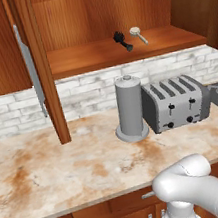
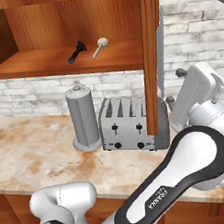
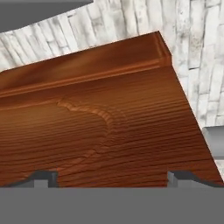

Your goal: Pick up the dish brush and dish brush from the sink, and place them back in the cabinet, and close the cabinet doors.

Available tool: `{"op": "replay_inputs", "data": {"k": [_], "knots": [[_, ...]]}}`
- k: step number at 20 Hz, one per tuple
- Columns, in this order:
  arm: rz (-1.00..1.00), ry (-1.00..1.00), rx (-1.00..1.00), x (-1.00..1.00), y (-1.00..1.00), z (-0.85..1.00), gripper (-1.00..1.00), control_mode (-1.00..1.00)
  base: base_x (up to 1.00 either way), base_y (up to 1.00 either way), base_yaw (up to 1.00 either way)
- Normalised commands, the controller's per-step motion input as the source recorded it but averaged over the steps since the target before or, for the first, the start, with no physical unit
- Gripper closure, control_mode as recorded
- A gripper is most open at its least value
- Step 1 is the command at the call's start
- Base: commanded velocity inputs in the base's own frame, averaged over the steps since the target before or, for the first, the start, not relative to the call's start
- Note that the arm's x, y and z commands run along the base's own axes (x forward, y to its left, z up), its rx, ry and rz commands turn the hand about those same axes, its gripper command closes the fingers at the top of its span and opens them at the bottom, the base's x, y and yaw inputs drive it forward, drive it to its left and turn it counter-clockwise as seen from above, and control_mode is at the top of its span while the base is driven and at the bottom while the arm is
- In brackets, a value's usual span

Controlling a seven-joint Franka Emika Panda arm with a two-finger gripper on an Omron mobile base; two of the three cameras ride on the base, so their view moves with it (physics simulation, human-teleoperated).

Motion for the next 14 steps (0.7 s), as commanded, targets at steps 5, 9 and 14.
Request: {"op": "replay_inputs", "data": {"k": [5, 9, 14], "knots": [[0.13, -0.02, 0.0, -0.05, 0.18, 0.02, -1.0, -1.0, 0.0, 0.0, 0.0], [0.09, -0.07, 0.0, -0.03, 0.11, 0.16, -1.0, -1.0, 0.0, 0.0, 0.0], [0.08, -0.07, 0.0, -0.01, 0.17, 0.15, -1.0, -1.0, 0.0, 0.0, 0.0]]}}
